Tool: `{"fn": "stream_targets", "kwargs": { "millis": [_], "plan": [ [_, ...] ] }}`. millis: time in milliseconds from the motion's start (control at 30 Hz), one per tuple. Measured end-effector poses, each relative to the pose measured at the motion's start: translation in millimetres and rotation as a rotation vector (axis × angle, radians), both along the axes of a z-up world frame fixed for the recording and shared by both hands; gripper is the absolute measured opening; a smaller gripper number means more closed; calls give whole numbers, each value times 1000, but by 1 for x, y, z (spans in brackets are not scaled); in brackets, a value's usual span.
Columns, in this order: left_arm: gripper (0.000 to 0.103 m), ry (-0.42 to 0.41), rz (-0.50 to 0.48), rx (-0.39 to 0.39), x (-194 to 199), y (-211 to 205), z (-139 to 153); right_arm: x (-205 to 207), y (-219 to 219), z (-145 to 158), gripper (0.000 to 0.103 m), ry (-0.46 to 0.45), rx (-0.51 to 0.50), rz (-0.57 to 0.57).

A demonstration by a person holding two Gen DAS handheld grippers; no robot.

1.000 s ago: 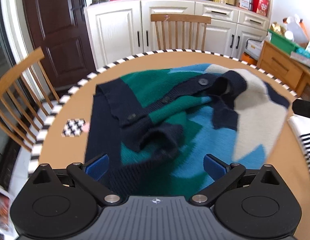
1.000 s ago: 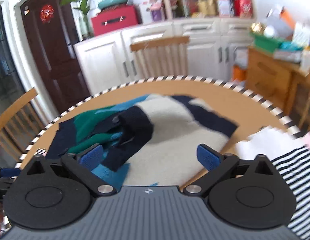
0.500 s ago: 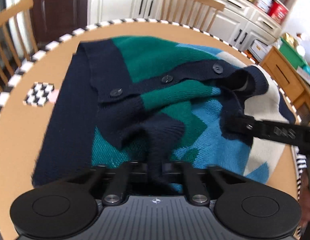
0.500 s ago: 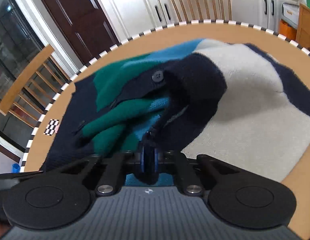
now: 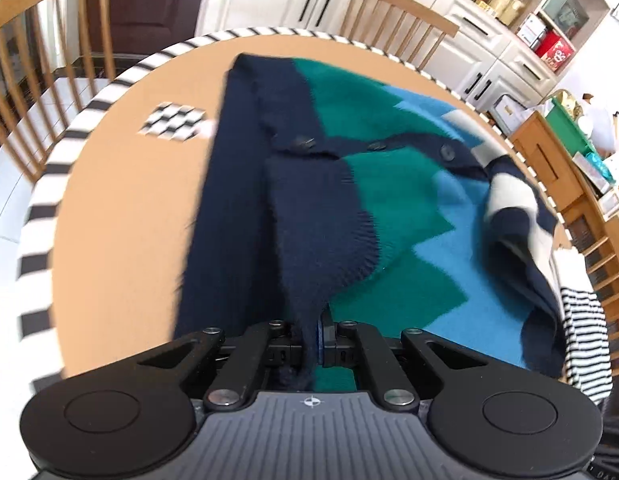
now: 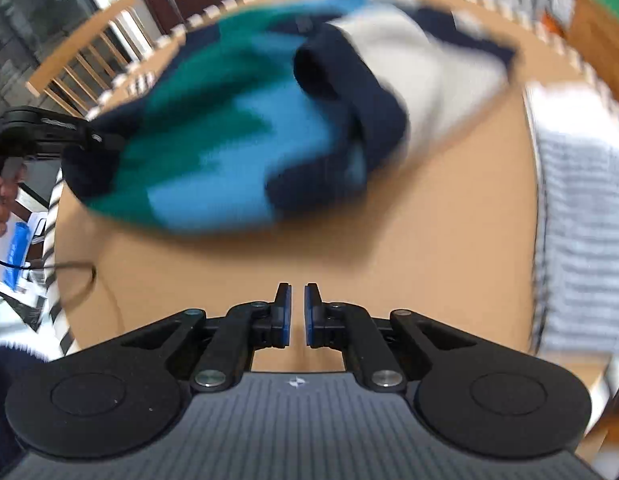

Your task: Fold clothes

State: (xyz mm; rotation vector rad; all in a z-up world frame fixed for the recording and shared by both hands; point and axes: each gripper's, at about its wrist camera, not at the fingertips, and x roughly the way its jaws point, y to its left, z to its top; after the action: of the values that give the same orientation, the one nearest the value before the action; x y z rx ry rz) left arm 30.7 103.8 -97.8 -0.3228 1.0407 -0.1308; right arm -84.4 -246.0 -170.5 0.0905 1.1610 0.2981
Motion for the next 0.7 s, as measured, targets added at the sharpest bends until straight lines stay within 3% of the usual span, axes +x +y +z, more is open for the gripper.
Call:
{"fn": "stream_targets", "kwargs": {
  "millis": [100,167,200,233,267,300,367,467,500,533,567,600,633,700],
  "plan": [
    [7,15,-5,-36,-16,13,0,-15,-3,11,17,-51,-43,-37],
    [8,9,-29,-56,-23,16,3,-11,-6,30,46,-199,-97,-65],
    [17,-4,-49,-47,-22,12,6,-5,-5,39,66,-291,-131,-64],
    [26,-21,-62,-28,-19,5,7,4,1,46,66,-375,-164,-43],
    [43,-38,-76,-9,-15,-1,9,18,9,49,66,-434,-192,-8],
    [54,-53,-86,7,-12,-8,10,34,18,50,66,-473,-215,20],
    [64,-77,-96,27,-3,-25,10,70,39,46,66,-517,-258,64],
    [83,-86,-107,93,7,-46,7,124,78,18,66,-500,-380,148],
    [83,-82,-109,123,7,-51,2,138,92,4,62,-479,-433,178],
    [81,-74,-110,145,6,-53,-4,150,104,-10,49,-452,-487,199],
    [71,-61,-109,158,5,-54,-10,158,110,-23,37,-418,-526,207],
    [54,-52,-104,169,4,-53,-14,164,109,-31,1,-375,-533,192],
    [47,-46,-99,169,3,-49,-15,169,103,-31,2,-338,-487,148],
    [20,-35,-96,136,5,-39,-13,162,80,-15,2,-323,-355,55]
  ]
}}
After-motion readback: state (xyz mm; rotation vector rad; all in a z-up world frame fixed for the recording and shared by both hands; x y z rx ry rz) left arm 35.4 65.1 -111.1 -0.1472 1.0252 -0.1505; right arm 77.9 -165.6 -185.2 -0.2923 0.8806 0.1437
